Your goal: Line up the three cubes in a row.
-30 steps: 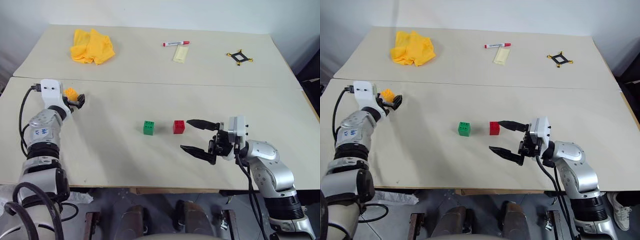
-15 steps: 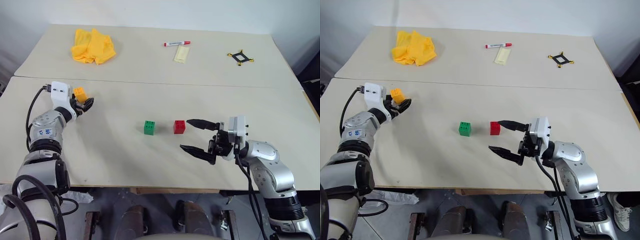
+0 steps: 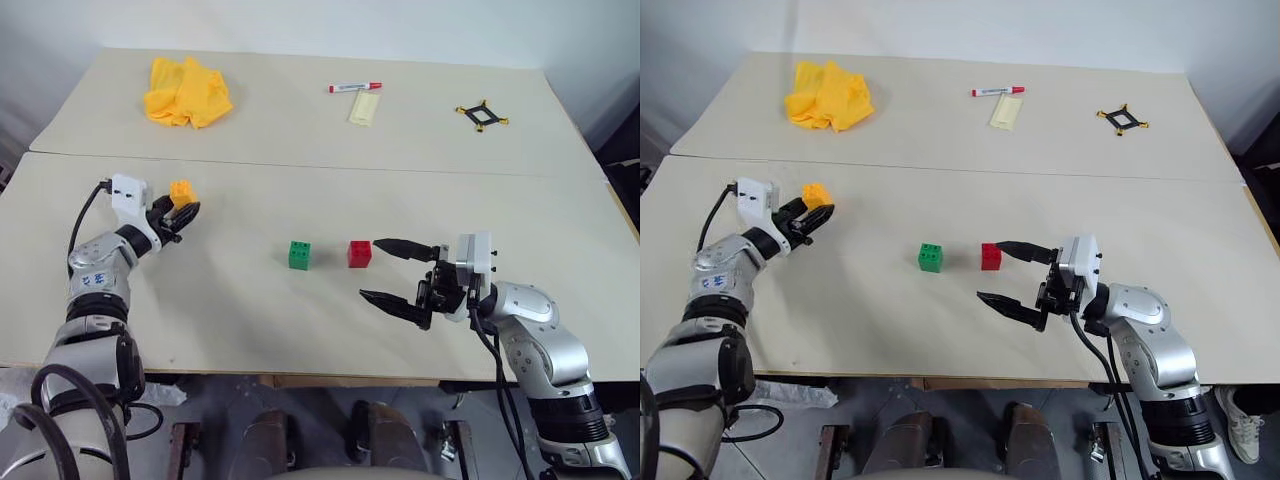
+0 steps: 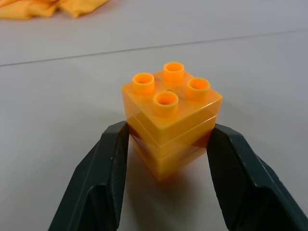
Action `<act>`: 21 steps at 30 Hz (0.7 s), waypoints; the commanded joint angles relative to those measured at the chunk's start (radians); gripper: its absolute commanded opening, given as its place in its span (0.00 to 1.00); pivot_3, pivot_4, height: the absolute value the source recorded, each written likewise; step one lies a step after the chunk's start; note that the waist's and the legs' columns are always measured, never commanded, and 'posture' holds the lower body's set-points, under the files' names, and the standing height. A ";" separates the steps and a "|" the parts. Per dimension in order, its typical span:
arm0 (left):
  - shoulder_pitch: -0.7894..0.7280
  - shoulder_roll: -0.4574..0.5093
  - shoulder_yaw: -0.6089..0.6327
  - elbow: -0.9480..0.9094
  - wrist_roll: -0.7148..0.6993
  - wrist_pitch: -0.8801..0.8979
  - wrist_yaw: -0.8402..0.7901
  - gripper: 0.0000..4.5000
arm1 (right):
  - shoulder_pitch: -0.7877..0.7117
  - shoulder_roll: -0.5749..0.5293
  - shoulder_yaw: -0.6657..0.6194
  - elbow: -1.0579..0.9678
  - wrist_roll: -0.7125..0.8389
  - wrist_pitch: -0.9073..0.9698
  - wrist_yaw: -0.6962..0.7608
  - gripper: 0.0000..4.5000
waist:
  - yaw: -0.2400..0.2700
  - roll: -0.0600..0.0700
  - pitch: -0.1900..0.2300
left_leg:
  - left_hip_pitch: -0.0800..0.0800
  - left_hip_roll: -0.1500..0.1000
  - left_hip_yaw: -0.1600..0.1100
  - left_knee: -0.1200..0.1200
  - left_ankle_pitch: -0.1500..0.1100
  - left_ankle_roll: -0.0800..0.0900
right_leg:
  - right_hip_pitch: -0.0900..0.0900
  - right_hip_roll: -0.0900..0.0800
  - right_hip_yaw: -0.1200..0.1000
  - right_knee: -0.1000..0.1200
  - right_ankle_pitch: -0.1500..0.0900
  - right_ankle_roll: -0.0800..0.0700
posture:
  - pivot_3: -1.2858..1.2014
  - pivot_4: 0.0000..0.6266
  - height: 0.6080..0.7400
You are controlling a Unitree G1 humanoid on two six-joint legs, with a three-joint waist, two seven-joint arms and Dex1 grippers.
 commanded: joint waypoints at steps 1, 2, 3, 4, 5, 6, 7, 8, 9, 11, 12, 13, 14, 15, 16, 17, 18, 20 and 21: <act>0.097 0.046 0.005 -0.264 -0.105 -0.005 -0.243 0.46 | 0.000 -0.024 -0.033 -0.035 0.021 -0.004 0.013 1.00 | -0.001 0.000 0.000 | 0.000 0.002 0.000 0.000 0.000 0.000 | 0.000 0.000 0.000 0.000 0.000 0.000 | 0.52 0.24 1.00; 0.138 0.063 -0.020 -0.341 -0.105 -0.004 -0.302 0.46 | 0.008 -0.033 -0.042 -0.040 0.023 -0.003 0.015 1.00 | -0.001 0.000 0.000 | 0.000 0.004 0.000 0.000 0.000 0.000 | 0.000 0.000 0.000 0.000 0.000 0.000 | 0.52 0.24 1.00; 0.169 0.075 -0.048 -0.400 -0.098 0.004 -0.341 0.46 | 0.017 -0.042 -0.049 -0.043 0.026 -0.002 0.017 1.00 | -0.001 0.000 0.000 | 0.000 0.004 0.000 0.000 0.000 0.000 | 0.000 0.000 0.000 0.000 0.000 0.000 | 0.52 0.24 1.00; 0.189 0.083 -0.069 -0.443 -0.091 0.017 -0.363 0.46 | 0.026 -0.049 -0.054 -0.046 0.028 -0.001 0.018 1.00 | -0.001 0.000 0.000 | 0.000 0.004 0.000 0.000 0.000 0.000 | 0.000 0.000 0.000 0.000 0.000 0.000 | 0.52 0.24 1.00; 0.194 0.078 -0.086 -0.467 -0.088 0.024 -0.373 0.46 | 0.036 -0.055 -0.057 -0.049 0.029 -0.001 0.019 1.00 | 0.005 0.000 0.000 | 0.000 0.004 0.000 0.000 0.000 0.000 | 0.000 0.000 0.001 0.000 0.000 0.000 | 0.52 0.24 1.00; 0.197 0.075 -0.095 -0.482 -0.088 0.033 -0.376 0.46 | 0.042 -0.058 -0.058 -0.051 0.029 -0.001 0.019 1.00 | 0.010 0.000 0.000 | 0.000 0.004 0.000 0.000 0.000 0.000 | 0.001 0.000 0.001 0.000 0.000 0.000 | 0.52 0.24 1.00; 0.196 0.070 -0.107 -0.489 -0.083 0.037 -0.376 0.46 | 0.047 -0.060 -0.060 -0.053 0.029 -0.001 0.019 1.00 | 0.012 0.000 0.000 | 0.000 0.004 0.000 0.002 0.000 0.000 | 0.001 0.000 0.001 0.000 0.000 0.000 | 0.52 0.24 1.00; 0.184 0.052 -0.131 -0.471 -0.061 0.020 -0.374 0.46 | 0.052 -0.060 -0.060 -0.056 0.029 -0.001 0.018 1.00 | 0.014 0.000 0.000 | 0.000 0.004 0.000 0.003 0.000 0.000 | 0.002 0.000 0.001 0.000 0.000 0.000 | 0.52 0.24 1.00; 0.173 0.035 -0.153 -0.453 -0.043 0.005 -0.374 0.46 | 0.056 -0.059 -0.060 -0.060 0.028 0.000 0.016 1.00 | 0.018 0.000 0.000 | 0.000 0.004 0.001 0.004 0.000 0.001 | 0.002 0.000 0.002 0.000 0.000 0.000 | 0.52 0.24 1.00; 0.156 0.008 -0.184 -0.423 -0.016 -0.023 -0.369 0.46 | 0.061 -0.057 -0.059 -0.067 0.027 0.001 0.012 1.00 | 0.022 0.000 0.000 | 0.000 0.004 0.001 0.005 0.000 0.001 | 0.002 0.000 0.002 0.000 0.000 0.000 | 0.52 0.24 1.00; 0.151 -0.001 -0.192 -0.413 -0.010 -0.032 -0.370 0.46 | 0.062 -0.057 -0.059 -0.070 0.026 0.002 0.011 1.00 | 0.022 0.000 0.000 | 0.000 0.004 0.002 0.005 0.000 0.001 | 0.002 0.000 0.003 0.000 0.000 0.000 | 0.52 0.24 1.00; 0.146 -0.014 -0.212 -0.394 0.007 -0.051 -0.375 0.46 | 0.066 -0.057 -0.060 -0.075 0.026 0.003 0.008 1.00 | 0.022 0.000 0.000 | 0.000 0.004 0.002 0.005 0.000 0.001 | 0.002 0.000 0.003 0.000 0.000 0.000 | 0.52 0.24 1.00; 0.141 -0.022 -0.225 -0.378 0.019 -0.066 -0.379 0.46 | 0.069 -0.058 -0.061 -0.078 0.026 0.004 0.006 1.00 | 0.022 0.000 0.000 | 0.000 0.004 0.002 0.005 0.000 0.001 | 0.001 0.000 0.003 0.000 0.000 0.000 | 0.52 0.24 1.00; 0.137 -0.028 -0.239 -0.360 0.031 -0.082 -0.385 0.46 | 0.072 -0.058 -0.062 -0.082 0.026 0.005 0.004 1.00 | 0.022 0.000 0.000 | -0.001 0.005 0.002 0.005 0.000 0.001 | 0.001 0.001 0.002 0.000 0.000 0.000 | 0.52 0.24 1.00; 0.134 -0.034 -0.254 -0.342 0.045 -0.102 -0.387 0.54 | 0.075 -0.059 -0.064 -0.084 0.026 0.006 0.003 1.00 | 0.021 0.000 0.000 | -0.001 0.005 0.002 0.005 0.000 0.001 | 0.001 0.001 0.002 0.000 0.000 0.000 | 0.52 0.24 1.00; 0.132 -0.038 -0.262 -0.328 0.053 -0.117 -0.388 0.62 | 0.078 -0.059 -0.065 -0.087 0.026 0.006 0.002 1.00 | 0.020 0.000 0.000 | 0.000 0.005 0.002 0.005 0.000 0.001 | 0.001 0.001 0.002 0.000 0.000 0.000 | 0.52 0.24 1.00; 0.130 -0.042 -0.268 -0.317 0.056 -0.122 -0.390 0.66 | 0.080 -0.060 -0.065 -0.089 0.026 0.006 0.001 1.00 | 0.019 0.000 0.000 | -0.001 0.005 0.003 0.005 0.000 0.001 | 0.001 0.001 0.002 0.000 0.000 0.000 | 0.52 0.24 1.00; 0.128 -0.053 -0.271 -0.306 0.051 -0.129 -0.393 0.78 | 0.085 -0.061 -0.068 -0.094 0.027 0.007 -0.003 1.00 | 0.017 0.000 0.000 | -0.001 0.005 0.003 0.005 0.000 0.001 | 0.001 0.001 0.002 0.000 0.000 0.000 | 0.52 0.24 1.00; 0.128 -0.059 -0.271 -0.305 0.046 -0.129 -0.391 0.87 | 0.090 -0.061 -0.071 -0.097 0.028 0.008 -0.007 1.00 | 0.017 0.000 0.000 | -0.001 0.006 0.003 0.005 0.000 0.001 | 0.001 0.001 0.002 0.000 0.000 0.000 | 0.52 0.24 1.00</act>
